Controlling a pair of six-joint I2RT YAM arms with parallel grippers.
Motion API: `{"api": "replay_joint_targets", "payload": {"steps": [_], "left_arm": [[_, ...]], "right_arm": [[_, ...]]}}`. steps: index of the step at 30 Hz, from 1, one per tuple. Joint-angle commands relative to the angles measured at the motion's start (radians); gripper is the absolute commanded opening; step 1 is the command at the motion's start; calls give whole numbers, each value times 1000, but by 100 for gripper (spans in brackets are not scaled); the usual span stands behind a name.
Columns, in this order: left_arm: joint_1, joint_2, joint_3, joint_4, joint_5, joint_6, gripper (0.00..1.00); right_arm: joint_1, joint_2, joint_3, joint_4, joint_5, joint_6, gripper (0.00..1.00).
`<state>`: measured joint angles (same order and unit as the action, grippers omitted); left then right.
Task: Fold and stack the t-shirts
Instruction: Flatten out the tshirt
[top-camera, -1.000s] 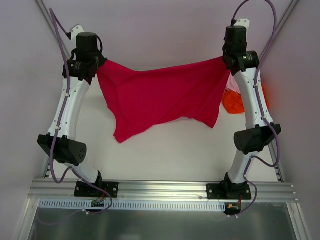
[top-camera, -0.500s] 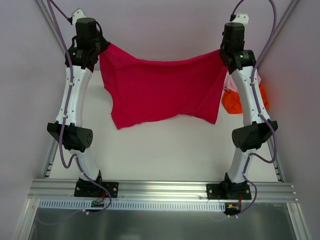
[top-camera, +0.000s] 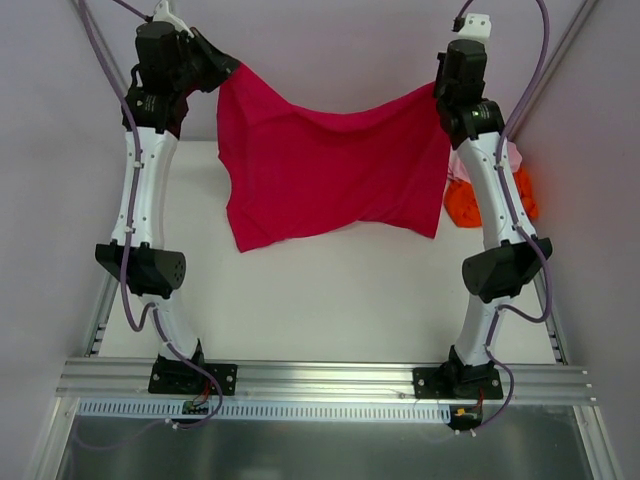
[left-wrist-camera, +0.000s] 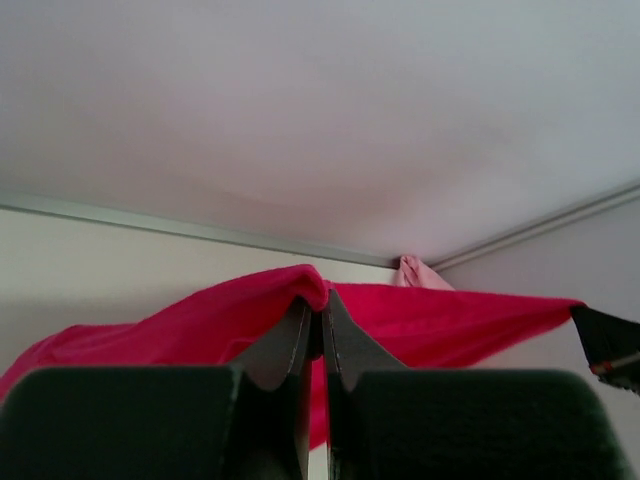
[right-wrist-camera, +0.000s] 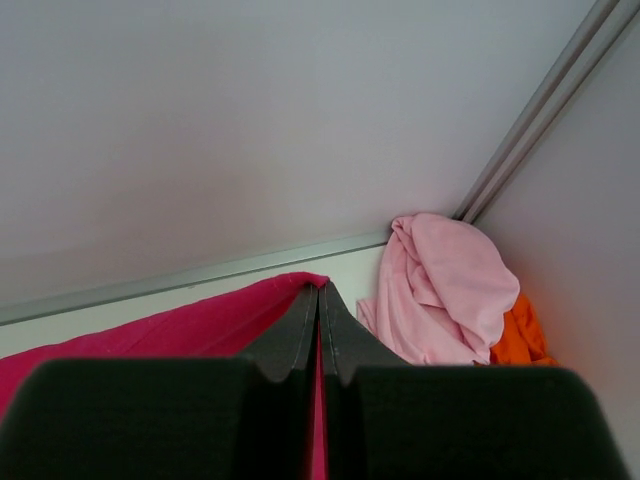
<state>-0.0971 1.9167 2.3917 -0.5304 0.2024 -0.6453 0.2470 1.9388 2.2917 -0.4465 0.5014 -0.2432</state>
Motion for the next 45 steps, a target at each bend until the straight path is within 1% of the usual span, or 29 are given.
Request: {"api": "replay_joint_targets", "payload": {"steps": [1, 2, 3, 4, 5, 9, 10, 11, 12, 13, 15, 16, 17, 19, 22, 23, 25, 27, 30, 34, 37, 40, 43, 45], "left_arm": [[-1, -155, -20, 63, 92, 4, 0], [-3, -197, -72, 75, 75, 12, 0], [-3, -246, -189, 116, 48, 24, 0], [-3, -322, -233, 122, -22, 50, 0], [-1, -344, -256, 119, -49, 68, 0], [-1, -393, -264, 54, -124, 133, 0], [-1, -412, -272, 23, -156, 148, 0], [2, -426, -307, 26, -194, 162, 0], [3, -439, -319, 30, -228, 162, 0], [8, -458, -331, 27, -239, 158, 0], [13, -476, -351, 29, -271, 157, 0], [13, -492, -365, 27, -282, 162, 0], [13, -501, -368, 24, -296, 164, 0], [14, -522, -388, 29, -313, 165, 0], [14, -524, -384, 14, -293, 157, 0], [14, -525, -387, 0, -293, 151, 0], [14, -536, -397, -3, -302, 151, 0], [16, -544, -417, 7, -314, 151, 0], [14, -539, -417, 7, -328, 148, 0], [17, -498, -398, 0, -310, 144, 0], [19, -423, -327, -19, -284, 116, 0], [17, -366, -306, -25, -261, 102, 0], [17, -321, -287, -26, -241, 88, 0], [19, -289, -275, -26, -235, 75, 0]], "right_arm": [[5, -110, -14, 129, 48, -83, 1], [3, -127, -30, 158, 70, -106, 1], [3, -145, -69, 173, 94, -131, 1], [2, -185, -92, 187, 124, -186, 1], [-3, -204, -113, 210, 141, -208, 1], [-17, -273, -173, 233, 158, -231, 1], [-17, -281, -193, 245, 190, -249, 1], [-18, -299, -202, 270, 225, -283, 1], [-20, -308, -213, 288, 226, -304, 1], [-20, -322, -230, 304, 245, -323, 1], [-22, -368, -296, 360, 268, -363, 1], [-28, -386, -355, 386, 293, -375, 1], [-32, -406, -386, 432, 301, -383, 1], [-43, -460, -438, 463, 315, -371, 1], [-52, -500, -485, 437, 286, -309, 1], [-52, -506, -492, 375, 275, -285, 1], [-52, -534, -523, 359, 266, -236, 1], [-52, -554, -589, 373, 259, -226, 1], [-52, -578, -642, 387, 269, -234, 1], [-54, -592, -679, 375, 259, -243, 1], [-55, -595, -690, 353, 237, -217, 1], [-57, -584, -680, 339, 215, -188, 1], [-57, -535, -641, 292, 195, -163, 1], [-55, -509, -623, 289, 183, -139, 1]]}}
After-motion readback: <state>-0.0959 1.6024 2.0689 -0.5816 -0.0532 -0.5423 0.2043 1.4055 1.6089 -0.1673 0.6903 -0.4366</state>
